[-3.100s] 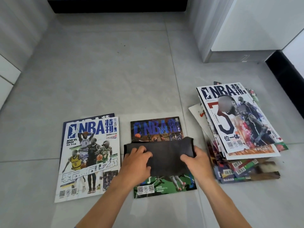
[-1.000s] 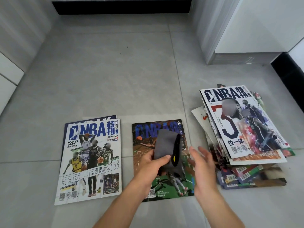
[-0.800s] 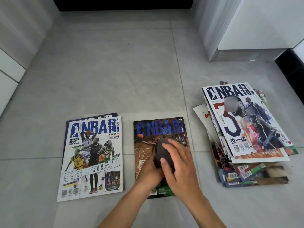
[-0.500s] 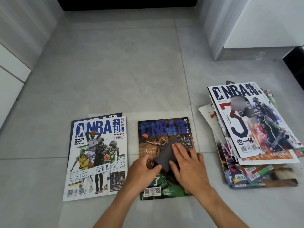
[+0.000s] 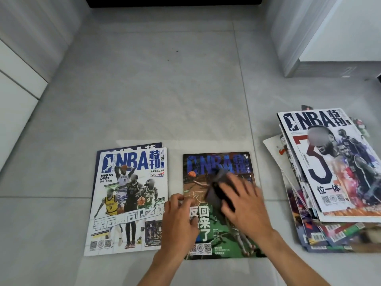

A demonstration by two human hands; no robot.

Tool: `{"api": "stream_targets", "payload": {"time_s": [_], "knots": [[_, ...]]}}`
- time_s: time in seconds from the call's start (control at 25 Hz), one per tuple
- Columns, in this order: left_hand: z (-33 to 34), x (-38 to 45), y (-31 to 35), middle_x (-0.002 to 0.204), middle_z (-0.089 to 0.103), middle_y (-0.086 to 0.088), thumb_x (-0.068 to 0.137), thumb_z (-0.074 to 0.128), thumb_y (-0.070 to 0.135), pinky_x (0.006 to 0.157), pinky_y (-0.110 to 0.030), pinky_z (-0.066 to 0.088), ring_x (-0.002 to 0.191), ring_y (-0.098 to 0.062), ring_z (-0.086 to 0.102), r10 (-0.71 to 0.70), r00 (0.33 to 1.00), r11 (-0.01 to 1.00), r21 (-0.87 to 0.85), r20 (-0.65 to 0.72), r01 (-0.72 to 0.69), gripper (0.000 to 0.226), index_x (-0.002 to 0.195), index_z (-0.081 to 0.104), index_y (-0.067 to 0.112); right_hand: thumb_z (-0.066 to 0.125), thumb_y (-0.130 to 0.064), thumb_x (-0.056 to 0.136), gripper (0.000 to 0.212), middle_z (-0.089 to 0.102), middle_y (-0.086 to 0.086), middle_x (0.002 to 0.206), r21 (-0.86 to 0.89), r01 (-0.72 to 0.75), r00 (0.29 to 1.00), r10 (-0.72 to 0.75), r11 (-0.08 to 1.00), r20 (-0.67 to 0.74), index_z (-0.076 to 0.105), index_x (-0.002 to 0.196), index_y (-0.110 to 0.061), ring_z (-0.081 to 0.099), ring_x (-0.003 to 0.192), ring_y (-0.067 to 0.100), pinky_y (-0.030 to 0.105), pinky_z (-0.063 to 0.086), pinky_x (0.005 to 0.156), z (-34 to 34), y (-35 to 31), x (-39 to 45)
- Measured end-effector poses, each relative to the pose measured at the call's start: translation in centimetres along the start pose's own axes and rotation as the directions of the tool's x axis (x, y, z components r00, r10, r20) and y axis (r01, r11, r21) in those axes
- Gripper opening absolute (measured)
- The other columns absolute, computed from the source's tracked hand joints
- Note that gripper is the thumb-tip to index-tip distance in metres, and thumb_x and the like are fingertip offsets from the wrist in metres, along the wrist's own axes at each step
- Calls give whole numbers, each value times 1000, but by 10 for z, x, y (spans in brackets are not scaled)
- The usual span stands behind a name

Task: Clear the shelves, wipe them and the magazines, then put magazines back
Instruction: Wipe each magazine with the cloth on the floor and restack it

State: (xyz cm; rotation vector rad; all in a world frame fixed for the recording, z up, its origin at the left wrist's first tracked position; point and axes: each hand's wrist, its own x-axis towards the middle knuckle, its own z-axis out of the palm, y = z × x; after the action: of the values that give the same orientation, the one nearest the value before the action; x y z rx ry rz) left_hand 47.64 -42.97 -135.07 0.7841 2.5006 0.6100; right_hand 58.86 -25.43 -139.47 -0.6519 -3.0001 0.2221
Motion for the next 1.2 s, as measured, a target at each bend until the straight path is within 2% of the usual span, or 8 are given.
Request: {"api": "stream_targets", "payload": {"time_s": [0.12,0.2,0.32,0.52,0.6,0.8,1.04,1.2], "knots": [[1,0,-1,131,32,13,88,70,29,97,-14,44,114,-1,37,8,1000,1000,-21,4,-8,43,127,53,32,46,-44,100,45,26,11,162,105,-375,924,381,921,-42,48,135,-17,28,146,35,57,30,115,3,-26,17],[2,2,-4,128,32,13,86,72,25,91,-11,44,115,-5,44,27,1000,999,-33,-3,-27,41,123,55,29,36,-52,103,47,22,13,163,83,-201,979,201,976,0,47,131,-15,19,151,35,59,22,118,16,-60,13],[3,2,-15,128,31,13,86,71,30,95,-13,45,111,-5,46,94,995,995,-22,34,-93,41,123,53,29,33,-45,105,41,16,7,163,-20,116,992,-115,993,43,51,128,-17,30,147,34,60,41,107,22,-48,16],[-1,1,-20,138,27,13,90,67,36,76,8,25,109,4,40,109,991,994,-30,78,-107,56,140,44,30,34,-37,104,56,13,2,166,60,-393,919,395,917,-10,20,158,-27,25,148,39,63,30,114,3,-2,58],[3,1,-21,136,29,13,88,68,36,88,3,26,110,3,40,126,991,992,-14,51,-126,56,139,46,30,31,-41,106,55,8,2,167,58,-344,939,345,937,-4,16,158,-30,10,152,40,64,16,118,8,-37,62],[7,3,-28,133,42,10,81,73,46,110,-24,35,122,-9,40,165,986,981,109,-11,-162,56,132,58,30,24,-49,104,53,14,-6,165,-4,208,974,-207,978,90,19,155,-37,11,152,30,59,21,119,19,-50,64],[13,5,-33,130,56,12,64,86,44,117,-51,22,120,-13,52,221,973,956,212,-61,-203,53,113,72,29,24,-46,105,54,13,0,165,116,-476,877,481,872,-19,22,157,-32,9,152,36,61,7,121,4,0,68],[9,10,-40,124,65,10,68,88,27,109,-52,41,110,-11,62,301,950,946,150,-83,-287,33,99,76,28,28,-45,103,53,23,-4,163,137,-129,990,121,982,66,30,154,-33,18,151,38,59,10,121,11,-79,75]]}}
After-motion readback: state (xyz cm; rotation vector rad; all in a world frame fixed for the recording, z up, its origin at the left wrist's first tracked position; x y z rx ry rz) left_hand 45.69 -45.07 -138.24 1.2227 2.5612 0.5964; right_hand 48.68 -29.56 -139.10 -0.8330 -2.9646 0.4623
